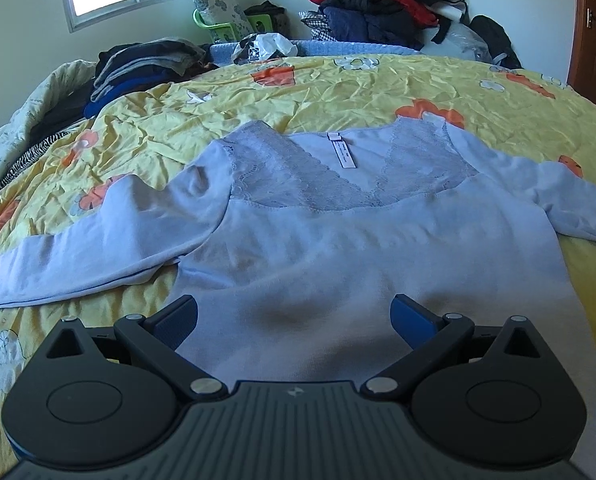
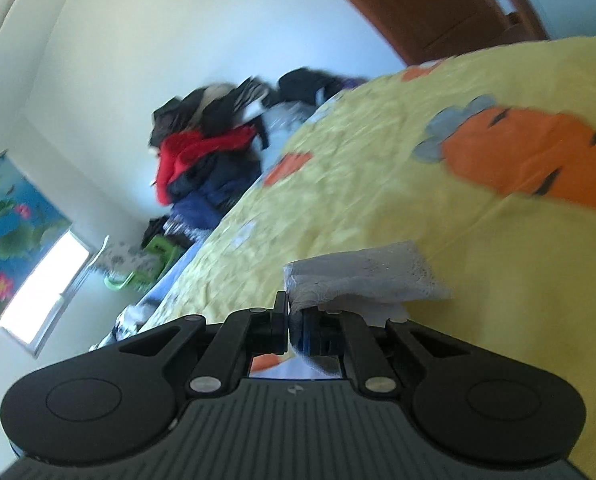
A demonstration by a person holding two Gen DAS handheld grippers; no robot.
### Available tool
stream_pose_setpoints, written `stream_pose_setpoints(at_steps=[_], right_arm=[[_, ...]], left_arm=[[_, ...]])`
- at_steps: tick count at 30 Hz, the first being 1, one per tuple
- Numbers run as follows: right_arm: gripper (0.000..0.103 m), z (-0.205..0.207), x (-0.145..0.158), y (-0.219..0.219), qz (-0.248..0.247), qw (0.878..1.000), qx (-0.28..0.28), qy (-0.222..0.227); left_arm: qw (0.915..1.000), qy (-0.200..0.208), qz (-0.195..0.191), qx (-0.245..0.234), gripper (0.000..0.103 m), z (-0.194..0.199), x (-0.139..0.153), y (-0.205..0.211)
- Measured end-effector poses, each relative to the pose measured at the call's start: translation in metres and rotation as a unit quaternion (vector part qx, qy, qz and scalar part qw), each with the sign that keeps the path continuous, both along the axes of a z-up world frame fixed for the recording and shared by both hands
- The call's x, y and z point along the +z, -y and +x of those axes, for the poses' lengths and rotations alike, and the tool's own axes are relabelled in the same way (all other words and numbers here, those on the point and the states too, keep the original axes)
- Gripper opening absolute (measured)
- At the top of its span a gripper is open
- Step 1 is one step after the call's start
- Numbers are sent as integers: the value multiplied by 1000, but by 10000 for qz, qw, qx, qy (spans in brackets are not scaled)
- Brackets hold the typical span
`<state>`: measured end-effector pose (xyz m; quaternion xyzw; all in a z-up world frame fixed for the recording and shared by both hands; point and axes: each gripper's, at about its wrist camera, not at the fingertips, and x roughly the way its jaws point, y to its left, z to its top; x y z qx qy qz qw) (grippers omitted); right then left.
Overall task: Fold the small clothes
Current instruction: 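Carry the sleeve across the shirt body with the right tool and release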
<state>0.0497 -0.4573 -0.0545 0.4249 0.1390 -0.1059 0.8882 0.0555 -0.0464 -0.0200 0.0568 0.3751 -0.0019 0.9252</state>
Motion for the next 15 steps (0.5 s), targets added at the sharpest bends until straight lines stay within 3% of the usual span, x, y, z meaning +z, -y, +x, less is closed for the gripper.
stream_pose_setpoints(at_steps=[15], right_arm=[[9, 32, 19, -103, -24, 9943, 1065, -29]], left_arm=[[9999, 5, -120, 112, 103, 0, 1, -19]])
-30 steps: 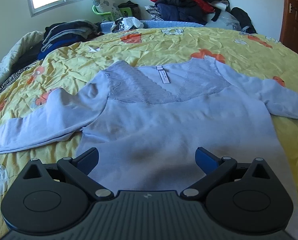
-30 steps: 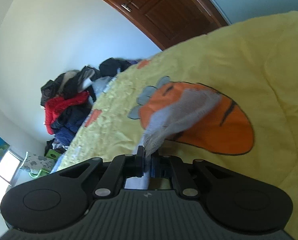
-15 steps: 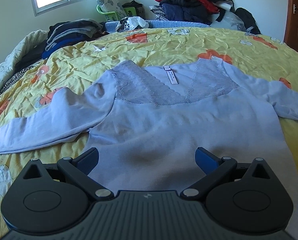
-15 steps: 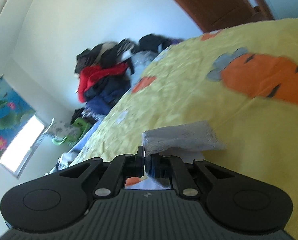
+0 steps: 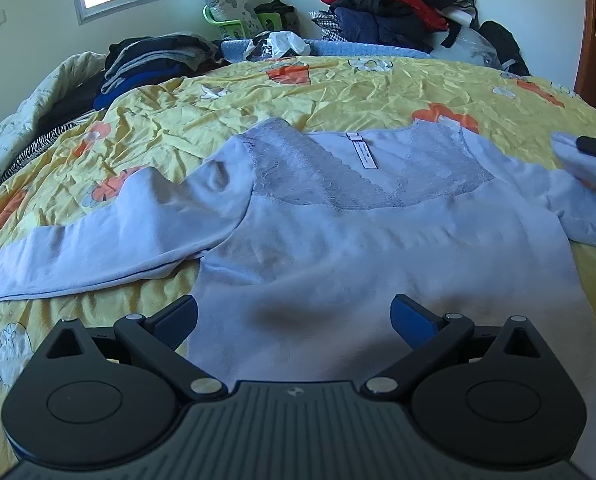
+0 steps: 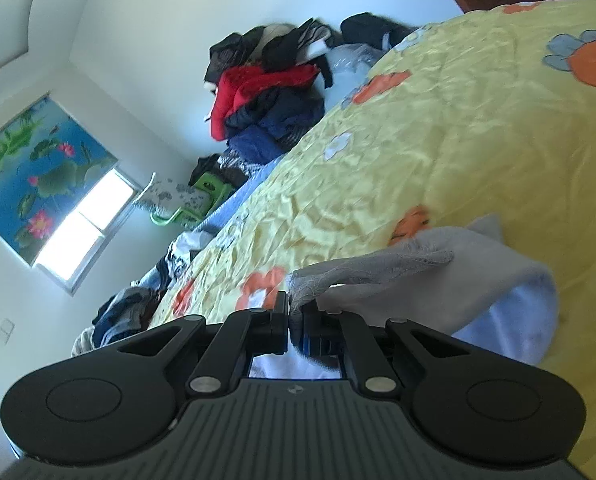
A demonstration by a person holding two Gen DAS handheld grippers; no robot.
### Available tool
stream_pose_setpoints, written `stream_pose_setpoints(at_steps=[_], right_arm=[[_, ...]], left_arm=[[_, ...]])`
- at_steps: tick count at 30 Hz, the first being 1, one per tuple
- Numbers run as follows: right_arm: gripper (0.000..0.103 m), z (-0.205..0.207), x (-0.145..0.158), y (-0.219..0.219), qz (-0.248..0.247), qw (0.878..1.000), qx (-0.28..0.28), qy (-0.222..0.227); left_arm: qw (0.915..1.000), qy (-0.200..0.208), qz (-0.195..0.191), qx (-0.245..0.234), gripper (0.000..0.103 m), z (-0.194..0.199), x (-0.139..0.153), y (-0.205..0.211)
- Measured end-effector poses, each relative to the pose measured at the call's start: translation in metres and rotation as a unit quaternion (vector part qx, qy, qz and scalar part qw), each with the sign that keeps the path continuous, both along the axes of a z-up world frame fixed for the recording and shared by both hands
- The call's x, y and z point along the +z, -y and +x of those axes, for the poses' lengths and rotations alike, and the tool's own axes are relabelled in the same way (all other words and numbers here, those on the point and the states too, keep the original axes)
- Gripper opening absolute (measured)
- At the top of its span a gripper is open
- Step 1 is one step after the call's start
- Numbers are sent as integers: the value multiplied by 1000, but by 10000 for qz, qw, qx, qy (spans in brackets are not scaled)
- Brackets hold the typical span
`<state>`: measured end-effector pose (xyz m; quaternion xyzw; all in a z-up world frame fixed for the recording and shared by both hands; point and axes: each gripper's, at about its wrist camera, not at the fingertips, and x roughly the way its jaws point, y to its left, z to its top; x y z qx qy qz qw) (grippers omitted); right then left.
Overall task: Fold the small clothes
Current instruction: 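Carry the sleeve across the shirt body with the right tool and release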
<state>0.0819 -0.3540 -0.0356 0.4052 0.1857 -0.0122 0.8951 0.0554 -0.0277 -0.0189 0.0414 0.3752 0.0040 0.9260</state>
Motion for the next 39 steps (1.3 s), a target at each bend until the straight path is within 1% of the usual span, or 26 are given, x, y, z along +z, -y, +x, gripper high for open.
stream_pose_setpoints(at_steps=[8, 12, 17, 24, 32, 39], right_arm=[[9, 6, 4, -30, -179, 9996, 202, -98], [9, 16, 8, -53, -544, 9976, 408, -161], [9, 30, 15, -86, -967, 9920, 763, -263], [9, 44, 18, -120, -1174, 9872, 1015, -360], [9, 66, 14, -155, -1338, 9833, 1125, -509], [9, 80, 19, -197, -1678, 9750, 1391, -445]], left_arm=[[10000, 11, -86, -10, 103, 1, 2, -8], [9999, 0, -96, 91, 103, 3, 2, -17], [9998, -70, -92, 188, 103, 6, -1, -27], [9997, -73, 19, 224, 103, 5, -4, -35], [9996, -63, 4, 271, 103, 2, -4, -47], [9992, -33, -14, 394, 103, 1, -1, -60]])
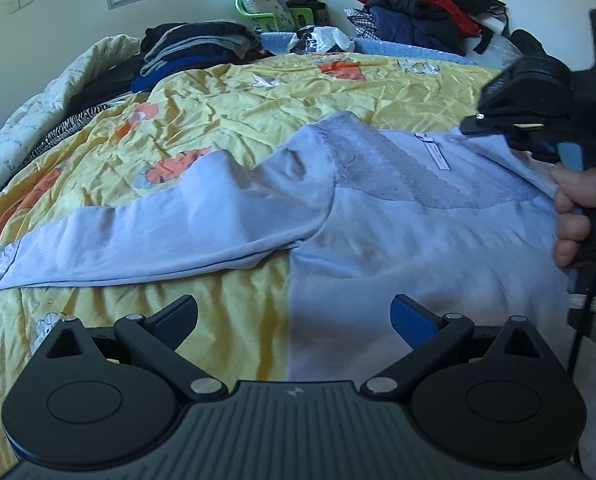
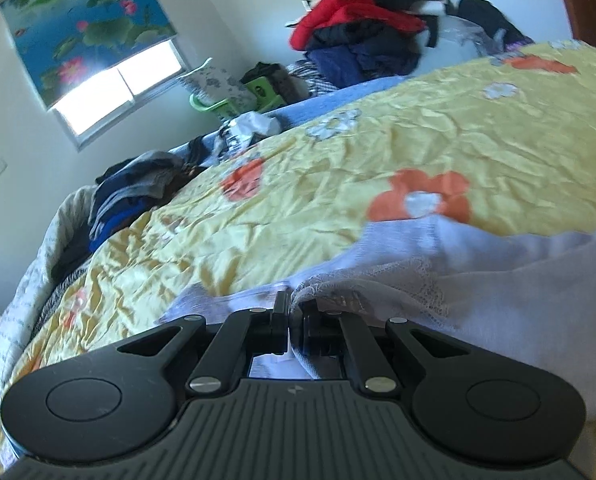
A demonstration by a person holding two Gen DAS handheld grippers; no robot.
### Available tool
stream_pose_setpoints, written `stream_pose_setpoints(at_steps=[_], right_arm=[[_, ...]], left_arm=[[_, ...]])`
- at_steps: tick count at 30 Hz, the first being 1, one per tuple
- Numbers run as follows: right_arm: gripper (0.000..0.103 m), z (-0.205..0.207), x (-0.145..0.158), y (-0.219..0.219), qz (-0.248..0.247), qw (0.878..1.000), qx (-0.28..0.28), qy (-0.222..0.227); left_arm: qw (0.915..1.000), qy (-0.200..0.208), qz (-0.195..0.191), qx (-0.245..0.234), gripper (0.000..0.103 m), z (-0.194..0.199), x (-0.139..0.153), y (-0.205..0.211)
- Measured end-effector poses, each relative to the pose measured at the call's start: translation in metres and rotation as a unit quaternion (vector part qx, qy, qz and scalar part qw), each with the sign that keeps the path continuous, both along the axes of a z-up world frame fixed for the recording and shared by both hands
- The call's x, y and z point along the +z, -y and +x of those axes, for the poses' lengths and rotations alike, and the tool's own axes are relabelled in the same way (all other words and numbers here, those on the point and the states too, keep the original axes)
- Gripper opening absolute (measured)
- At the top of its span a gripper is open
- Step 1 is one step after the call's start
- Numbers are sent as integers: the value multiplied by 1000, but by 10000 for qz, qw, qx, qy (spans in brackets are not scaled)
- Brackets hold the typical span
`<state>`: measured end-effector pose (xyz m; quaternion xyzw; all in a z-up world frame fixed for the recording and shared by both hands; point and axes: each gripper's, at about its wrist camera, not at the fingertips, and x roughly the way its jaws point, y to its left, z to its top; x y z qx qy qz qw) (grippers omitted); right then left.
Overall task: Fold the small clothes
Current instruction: 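Carry the sleeve across the shirt body with the right tool and release, then grasp the cuff of the other sleeve with the left tool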
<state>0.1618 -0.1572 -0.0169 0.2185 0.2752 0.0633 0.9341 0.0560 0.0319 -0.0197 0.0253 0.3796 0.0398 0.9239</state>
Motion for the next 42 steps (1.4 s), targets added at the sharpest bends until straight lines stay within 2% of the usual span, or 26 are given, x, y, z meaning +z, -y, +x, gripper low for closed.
stream_pose_setpoints(at_steps=[13, 19, 22, 24, 28, 30, 32, 37, 40, 42], right_arm=[[10, 20, 10, -74, -329, 9961, 776, 257], [12, 33, 0, -107, -523, 9910, 1230, -51], [23, 36, -6, -122, -739, 9863, 1454, -232], [42, 38, -8, -130, -802, 9824, 1652, -332], [51, 30, 1, -149, -1105, 9707, 2130, -102], [68, 26, 12, -150, -911, 9656, 2431, 139], [71, 21, 24, -146, -528, 9630, 2617, 377], [73, 28, 33, -127, 200, 9687, 2462, 224], [73, 30, 25, -123, 268, 9698, 2425, 28], [73, 35, 12, -126, 246, 9691, 2441, -268]], left_arm=[[9998, -19, 66, 172, 103, 0, 2, -15], [9993, -46, 45, 380, 103, -2, -1, -32], [9988, -70, 19, 493, 103, -2, -3, -40], [9984, -99, -23, 558, 103, -2, -4, -44], [9981, -119, -55, 600, 103, -3, -6, -48], [9980, -154, -37, 616, 103, -4, -7, -48], [9979, -177, -29, 621, 103, -5, -8, -48], [9977, -156, -30, 653, 103, -8, -8, -49], [9974, -165, -25, 694, 103, -8, -8, -51], [9971, -170, -38, 744, 103, -9, -8, -55]])
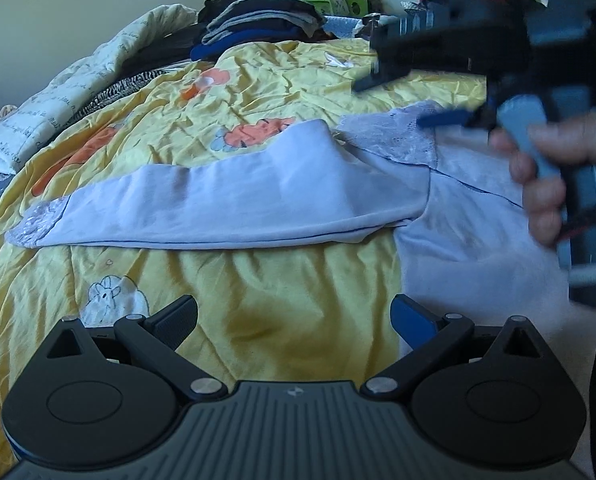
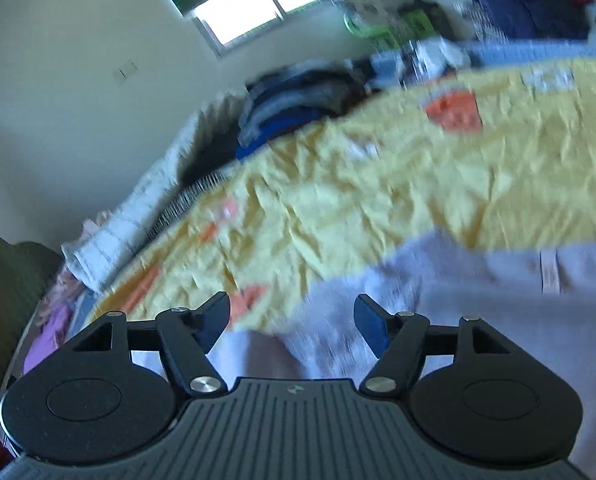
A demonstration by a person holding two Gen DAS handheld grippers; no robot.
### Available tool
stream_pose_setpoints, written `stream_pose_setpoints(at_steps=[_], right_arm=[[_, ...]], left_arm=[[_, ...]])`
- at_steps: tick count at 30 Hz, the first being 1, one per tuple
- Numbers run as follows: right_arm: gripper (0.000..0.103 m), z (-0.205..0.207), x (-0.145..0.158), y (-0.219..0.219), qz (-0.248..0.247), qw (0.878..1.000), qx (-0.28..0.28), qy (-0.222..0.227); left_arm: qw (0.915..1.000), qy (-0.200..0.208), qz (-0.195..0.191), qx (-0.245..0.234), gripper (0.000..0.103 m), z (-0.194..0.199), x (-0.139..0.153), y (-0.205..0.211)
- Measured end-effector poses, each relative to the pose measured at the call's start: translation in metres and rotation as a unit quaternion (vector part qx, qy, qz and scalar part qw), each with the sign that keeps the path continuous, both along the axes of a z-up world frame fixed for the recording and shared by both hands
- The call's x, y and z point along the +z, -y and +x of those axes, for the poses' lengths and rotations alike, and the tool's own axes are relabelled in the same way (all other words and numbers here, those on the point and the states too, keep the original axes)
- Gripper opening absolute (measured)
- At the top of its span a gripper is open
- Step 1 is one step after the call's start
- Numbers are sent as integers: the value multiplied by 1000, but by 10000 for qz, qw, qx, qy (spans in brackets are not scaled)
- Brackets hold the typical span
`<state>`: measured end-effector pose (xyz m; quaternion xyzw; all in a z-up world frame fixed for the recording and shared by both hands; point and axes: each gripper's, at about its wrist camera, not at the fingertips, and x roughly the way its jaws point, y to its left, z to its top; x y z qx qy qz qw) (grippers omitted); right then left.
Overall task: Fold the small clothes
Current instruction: 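Grasp the cuff of the other sleeve with the left tool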
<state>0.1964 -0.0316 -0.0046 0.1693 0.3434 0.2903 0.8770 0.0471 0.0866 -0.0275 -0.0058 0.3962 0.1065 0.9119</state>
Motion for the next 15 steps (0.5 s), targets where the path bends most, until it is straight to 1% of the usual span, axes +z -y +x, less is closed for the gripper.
stream_pose_setpoints(at_steps=[2, 3, 5, 8, 9, 10, 11, 12, 13, 15], right_arm=[[72, 7, -16, -7, -191, 9987, 102, -455], [71, 8, -23, -10, -291, 9978, 85, -590], [71, 4, -24, -10, -260, 9984, 11, -507], [72, -7, -14, -2, 94, 9994, -23, -344], [75, -10, -13, -1, 115, 9994, -12, -314], [77, -12, -14, -2, 27, 9994, 0, -331], [76, -11, -16, -3, -179, 9989, 20, -421], [71, -12, -19, -5, -409, 9979, 2, -496], [69, -13, -17, -4, -557, 9974, -48, -445], [70, -27, -8, -1, -686, 9974, -128, -161]], left_arm=[[10000, 2, -8, 41, 103, -1, 1, -3], [10000, 16, -7, 64, 103, -2, 2, -4], [9999, 69, 11, 104, 103, -4, 4, -7], [9997, 94, 14, 233, 103, -4, 5, -13], [9996, 92, -15, 262, 103, -3, 5, -14], [9996, 83, -37, 279, 103, -2, 5, -15], [9996, 77, -50, 279, 103, -2, 5, -15], [9996, 89, -38, 266, 103, -2, 6, -15], [9996, 113, 9, 261, 103, -3, 6, -15], [9994, 133, 137, 285, 103, -3, 6, -15]])
